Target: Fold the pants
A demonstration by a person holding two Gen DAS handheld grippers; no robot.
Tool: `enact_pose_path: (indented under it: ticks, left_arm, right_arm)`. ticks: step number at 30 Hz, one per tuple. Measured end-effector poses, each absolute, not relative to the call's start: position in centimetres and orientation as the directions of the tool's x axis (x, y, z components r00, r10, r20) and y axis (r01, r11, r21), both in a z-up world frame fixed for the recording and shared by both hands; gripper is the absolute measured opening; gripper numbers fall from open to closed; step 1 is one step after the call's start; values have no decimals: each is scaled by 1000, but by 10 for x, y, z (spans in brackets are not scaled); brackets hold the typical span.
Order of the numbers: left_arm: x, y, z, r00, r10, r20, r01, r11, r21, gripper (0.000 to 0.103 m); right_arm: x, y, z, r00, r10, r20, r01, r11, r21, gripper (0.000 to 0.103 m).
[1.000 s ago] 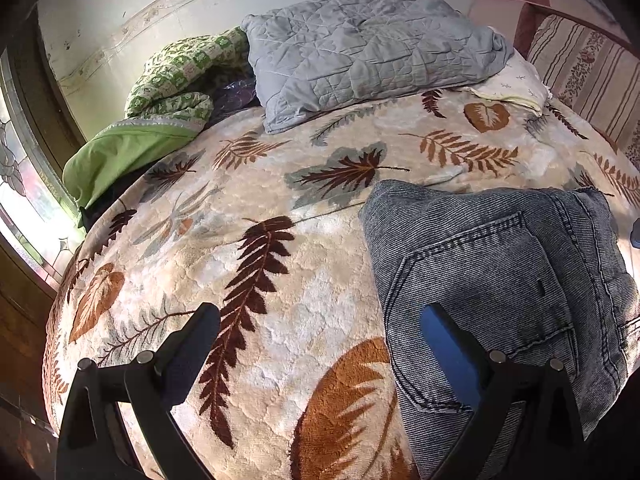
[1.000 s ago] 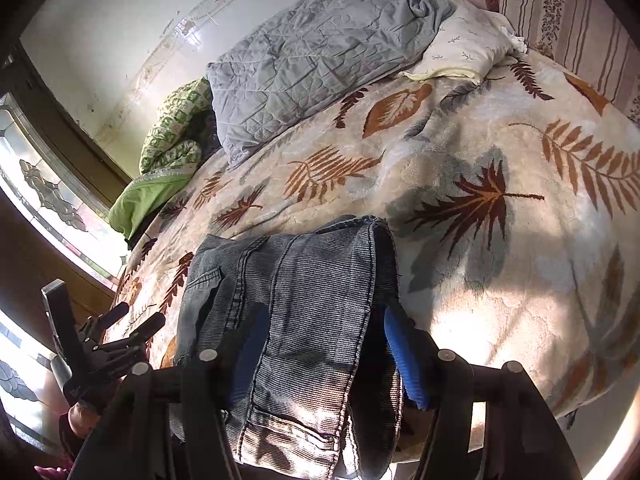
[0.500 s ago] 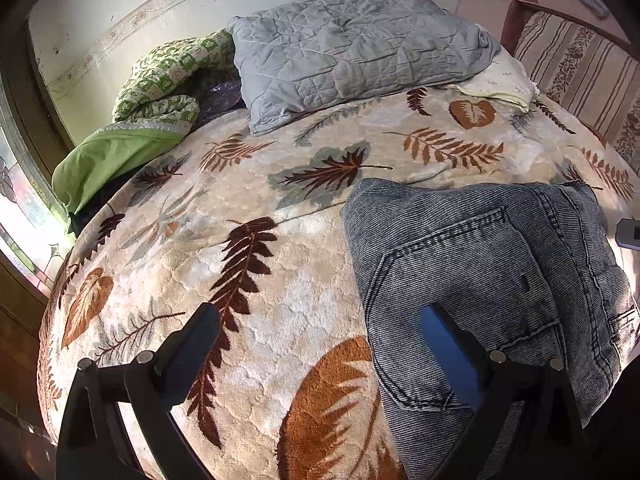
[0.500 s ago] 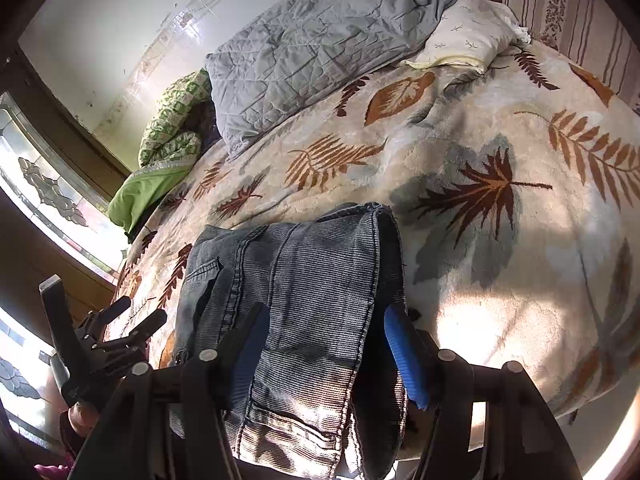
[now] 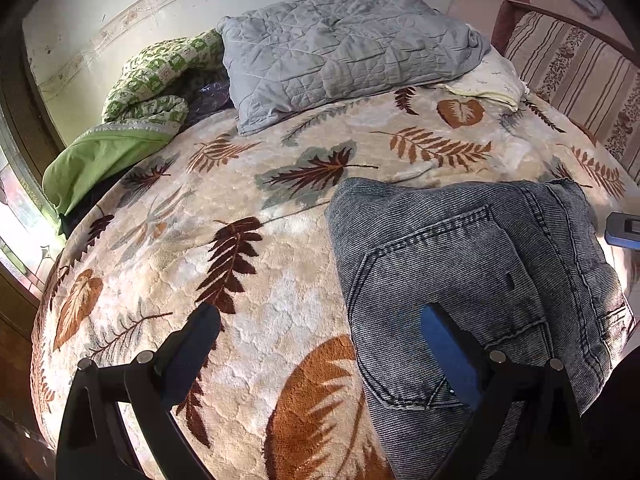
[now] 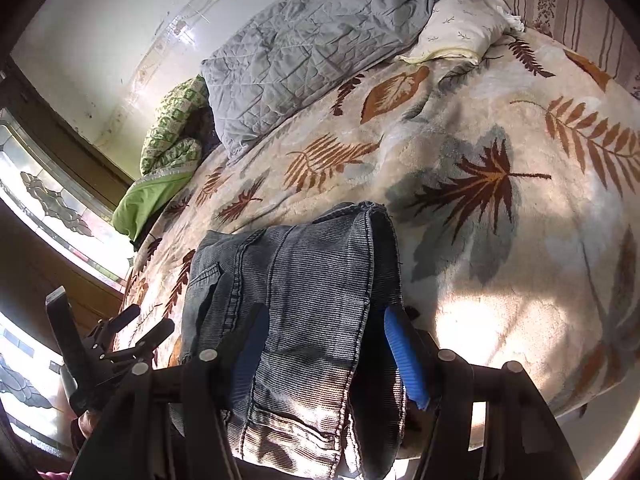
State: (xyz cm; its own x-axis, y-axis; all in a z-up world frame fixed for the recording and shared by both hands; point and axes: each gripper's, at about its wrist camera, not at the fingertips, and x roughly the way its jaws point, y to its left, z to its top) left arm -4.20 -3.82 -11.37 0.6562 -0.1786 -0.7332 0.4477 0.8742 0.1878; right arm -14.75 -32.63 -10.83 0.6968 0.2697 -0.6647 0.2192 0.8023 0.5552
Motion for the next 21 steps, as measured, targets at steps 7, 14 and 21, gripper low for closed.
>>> enact_pose_path:
  ticks: [7, 14, 21]
  left_arm:
    - [-42, -37, -114, 643, -194, -741, 458, 873, 169, 100]
    - [-38, -34, -117, 531, -303, -791, 523, 852, 25, 100]
    - [-27, -29, -121, 392, -447, -804, 573, 802, -166, 100]
  right_arm:
    - [-149, -335, -111, 696, 282, -660, 238, 777, 583, 64]
    - [-146, -347, -120, 681, 332, -653, 251, 731, 634, 64]
    - [-150, -372, -132, 668, 357, -653, 281, 692, 665, 65]
